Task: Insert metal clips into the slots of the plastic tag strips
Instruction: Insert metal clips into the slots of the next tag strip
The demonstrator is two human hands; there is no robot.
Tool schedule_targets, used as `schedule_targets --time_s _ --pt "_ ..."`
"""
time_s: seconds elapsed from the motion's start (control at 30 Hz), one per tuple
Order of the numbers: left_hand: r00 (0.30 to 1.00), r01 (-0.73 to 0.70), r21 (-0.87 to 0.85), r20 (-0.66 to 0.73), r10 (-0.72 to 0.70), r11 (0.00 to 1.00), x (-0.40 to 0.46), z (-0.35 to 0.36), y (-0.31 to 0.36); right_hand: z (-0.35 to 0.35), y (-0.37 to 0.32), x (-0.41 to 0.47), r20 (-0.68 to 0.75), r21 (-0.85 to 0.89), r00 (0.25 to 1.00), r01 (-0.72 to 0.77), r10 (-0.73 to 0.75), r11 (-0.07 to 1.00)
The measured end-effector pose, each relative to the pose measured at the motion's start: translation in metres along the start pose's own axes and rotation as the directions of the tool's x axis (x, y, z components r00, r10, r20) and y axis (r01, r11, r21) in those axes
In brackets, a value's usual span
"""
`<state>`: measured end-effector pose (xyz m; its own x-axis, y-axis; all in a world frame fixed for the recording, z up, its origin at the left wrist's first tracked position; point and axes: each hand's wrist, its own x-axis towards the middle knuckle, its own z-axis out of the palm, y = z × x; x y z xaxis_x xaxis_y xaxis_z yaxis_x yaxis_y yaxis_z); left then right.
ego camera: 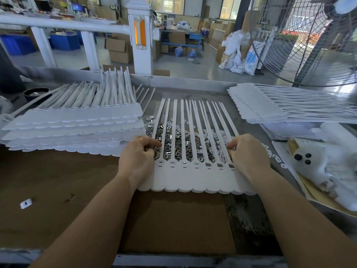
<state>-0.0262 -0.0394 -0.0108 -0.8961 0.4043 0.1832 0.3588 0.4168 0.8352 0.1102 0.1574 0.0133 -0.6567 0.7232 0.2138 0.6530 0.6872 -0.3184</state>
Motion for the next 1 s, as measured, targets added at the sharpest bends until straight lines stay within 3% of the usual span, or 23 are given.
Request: schedule_targets --time_s 0.27,0.57,0.7,0.87,1.0 --pt "1.0 0.0 -0.013 0.008 0.0 1.0 -0.001 -0.001 -0.001 0.001 0.0 0.0 -0.05 0.054 0.998 0.029 -0.026 0.998" --pt "1.0 0.003 -0.013 0.008 -0.003 1.0 -0.001 0.0 -0.001 -0.007 0.004 0.002 0.045 0.377 0.996 -0.084 0.073 0.923" --pt "1.0 0.003 -0.017 0.008 -0.003 1.0 -0.001 0.0 -0.001 -0.007 0.005 0.002 0.004 0.488 0.99 -0.124 0.14 0.864" --pt "1.0 0.006 -0.02 0.008 -0.006 1.0 -0.001 0.0 -0.001 -0.005 -0.004 -0.003 -0.123 0.406 0.991 0.011 0.042 0.914" --pt "1.0 0.011 -0.028 0.004 -0.011 1.0 -0.002 0.0 0.0 -0.01 -0.014 -0.012 -0.042 0.522 0.997 0.083 -0.071 0.849"
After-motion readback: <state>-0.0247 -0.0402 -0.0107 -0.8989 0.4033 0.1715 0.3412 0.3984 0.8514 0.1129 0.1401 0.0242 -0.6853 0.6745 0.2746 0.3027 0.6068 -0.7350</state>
